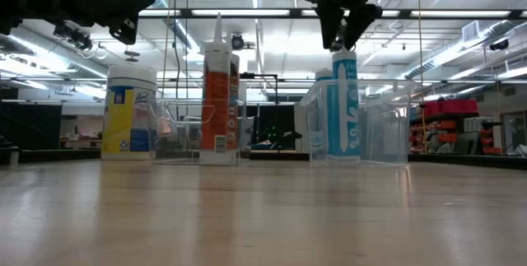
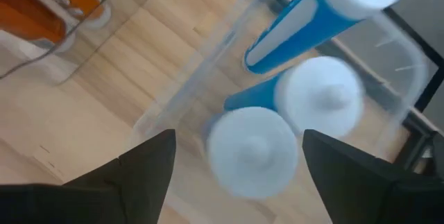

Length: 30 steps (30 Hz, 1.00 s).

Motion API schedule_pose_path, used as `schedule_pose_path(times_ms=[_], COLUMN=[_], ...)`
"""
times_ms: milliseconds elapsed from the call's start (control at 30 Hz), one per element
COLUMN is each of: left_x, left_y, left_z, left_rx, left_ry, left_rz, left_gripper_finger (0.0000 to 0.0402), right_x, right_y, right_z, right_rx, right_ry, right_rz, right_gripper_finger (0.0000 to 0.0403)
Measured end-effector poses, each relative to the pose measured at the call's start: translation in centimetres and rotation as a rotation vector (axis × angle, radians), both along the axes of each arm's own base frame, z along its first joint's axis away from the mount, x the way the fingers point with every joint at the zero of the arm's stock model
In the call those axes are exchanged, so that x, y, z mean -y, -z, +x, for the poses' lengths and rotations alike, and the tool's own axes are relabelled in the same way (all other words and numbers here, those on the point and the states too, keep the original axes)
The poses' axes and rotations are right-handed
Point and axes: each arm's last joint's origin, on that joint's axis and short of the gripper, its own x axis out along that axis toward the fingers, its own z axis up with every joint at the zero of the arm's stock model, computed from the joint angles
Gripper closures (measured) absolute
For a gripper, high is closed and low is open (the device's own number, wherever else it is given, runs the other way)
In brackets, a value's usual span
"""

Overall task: Pick & place silicon tubes, Sealant and Lysol wipes
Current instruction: Return to Home Position

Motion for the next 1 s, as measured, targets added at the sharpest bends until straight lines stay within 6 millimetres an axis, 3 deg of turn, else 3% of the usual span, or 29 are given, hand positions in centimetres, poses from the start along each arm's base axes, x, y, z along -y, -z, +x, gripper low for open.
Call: schedule_pose_path(times_ms=[200,333,433,567,600,833,1000], left_x=[-0.2,-0.3,-0.3,-0.3,-0.3,-0.3,-0.3], left_y=[0.0,-0.4,-0.4,-0.5,-0.5,-0.6,-0.1], left_z=[0.0,0.0,0.0,0.0,0.0,0.0,0.1], left_rx=[-0.002,0.034,0.039,0.041,0.043,0.05,0.007], left_ry=[-0.052,-0.111,-0.117,-0.118,-0.119,-0.096,-0.07], left_rz=[-0.008,-0.038,-0.041,-0.022,-0.025,-0.032,0.011], left_gripper_finger=[0.0383,0.0383,0.0383,0.0383,0.0384,0.0397,0.0398], right_x=[0.1,-0.4,-1.1,-2.7,-3.2,-9.1,-13.1], right_y=[-2.5,-3.8,-4.2,-4.4,-4.3,-3.1,0.0], right_z=[-0.6,-0.4,0.3,1.7,2.2,5.3,6.6], right_rx=[0.023,0.068,0.109,0.185,0.205,0.384,0.51], right_ry=[0.005,-0.043,-0.123,-0.235,-0.271,-0.545,-0.714], right_rz=[-0.059,-0.085,-0.11,-0.147,-0.161,-0.261,-0.28], right_gripper_finger=[0.0091,0.0133,0.0208,0.0358,0.0379,0.0399,0.0401])
